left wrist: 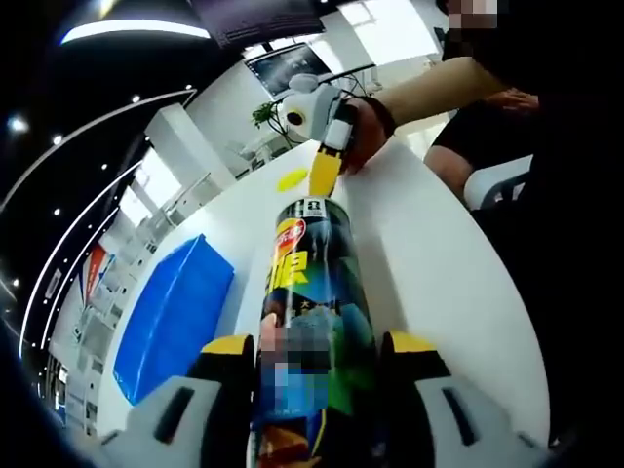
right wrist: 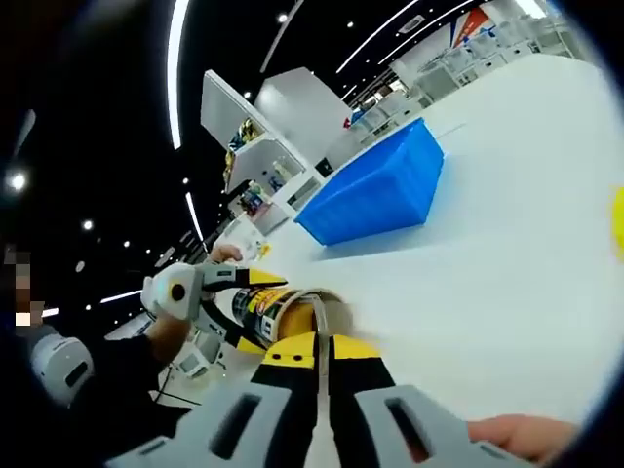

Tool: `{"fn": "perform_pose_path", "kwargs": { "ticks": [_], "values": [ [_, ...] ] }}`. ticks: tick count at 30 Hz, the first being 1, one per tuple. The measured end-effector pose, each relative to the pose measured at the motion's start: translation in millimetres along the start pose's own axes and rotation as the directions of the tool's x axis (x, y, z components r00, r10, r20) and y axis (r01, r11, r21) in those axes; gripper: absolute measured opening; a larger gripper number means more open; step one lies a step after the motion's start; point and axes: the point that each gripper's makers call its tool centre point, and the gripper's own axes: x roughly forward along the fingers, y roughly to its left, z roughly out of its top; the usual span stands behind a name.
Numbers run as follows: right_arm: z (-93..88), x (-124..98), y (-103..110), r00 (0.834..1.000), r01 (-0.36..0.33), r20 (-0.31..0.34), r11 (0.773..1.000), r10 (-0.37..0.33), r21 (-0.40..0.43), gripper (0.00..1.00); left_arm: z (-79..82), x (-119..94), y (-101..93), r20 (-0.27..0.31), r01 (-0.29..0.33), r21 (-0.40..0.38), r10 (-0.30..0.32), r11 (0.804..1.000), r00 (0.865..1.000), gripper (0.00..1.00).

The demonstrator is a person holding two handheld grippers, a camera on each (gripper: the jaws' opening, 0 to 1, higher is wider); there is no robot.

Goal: Open the lid of the chip container on the table, take out the chips, place them into the box in front of the container, and close the lid

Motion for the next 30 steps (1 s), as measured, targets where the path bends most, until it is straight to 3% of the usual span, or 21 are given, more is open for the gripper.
{"fn": "perform_pose_path", "kwargs": {
  "ticks": [7,10,11,15,20,22,23,25,27,30],
  "values": [
    [-0.7,5.4,2.8,0.999,-0.048,-0.018,0.999,0.048,0.007,0.01,-1.7,0.1,0.8,-0.006,0.005,-0.009,-0.005,1.0,1.0,0.53],
    [-8.7,11.5,13.2,0.991,-0.113,-0.07,0.993,0.116,0.041,0.0,0.4,2.1,-0.7,-0.001,0.01,-0.014,-0.01,1.0,1.0,0.53],
    [-5.4,12.0,12.0,0.993,-0.104,-0.058,0.994,0.106,0.04,0.0,-2.4,1.9,0.0,-0.024,0.004,-0.045,-0.005,0.999,1.0,0.53],
    [-8.1,11.6,15.1,0.99,-0.116,-0.071,0.992,0.119,0.052,0.01,-2.3,1.1,-0.5,-0.023,0.011,-0.039,-0.011,0.999,1.0,0.53],
    [-6.7,8.6,14.9,0.992,-0.112,-0.064,0.993,0.109,-0.041,0.08,-2.1,0.7,-0.8,-0.021,0.008,-0.036,-0.009,0.999,1.0,0.53],
    [6.9,3.2,3.7,0.998,-0.058,0.002,0.99,0.059,-0.13,0.15,-1.3,0.8,-1.5,-0.018,0.008,-0.032,-0.008,0.999,1.0,0.53],
    [12.3,-3.1,1.2,0.998,-0.053,0.03,0.99,0.057,-0.13,0.16,-1.2,0.7,-1.3,-0.018,0.007,-0.033,-0.007,0.999,1.0,0.54],
    [19.7,-13.6,4.0,0.993,-0.1,0.066,0.995,0.101,-0.031,0.05,-0.5,0.9,-1.6,-0.014,0.006,-0.03,-0.007,1.0,1.0,0.54],
    [25.1,-19.8,11.3,0.98,-0.17,0.108,0.986,0.168,0.006,0.04,0.1,1.1,-1.7,-0.011,0.007,-0.029,-0.007,1.0,1.0,0.54],
    [14.4,-21.3,22.7,0.973,-0.222,0.061,0.975,0.223,-0.02,0.04,0.2,1.5,-0.9,-0.012,0.007,-0.03,-0.008,1.0,1.0,0.54]
  ]
}}
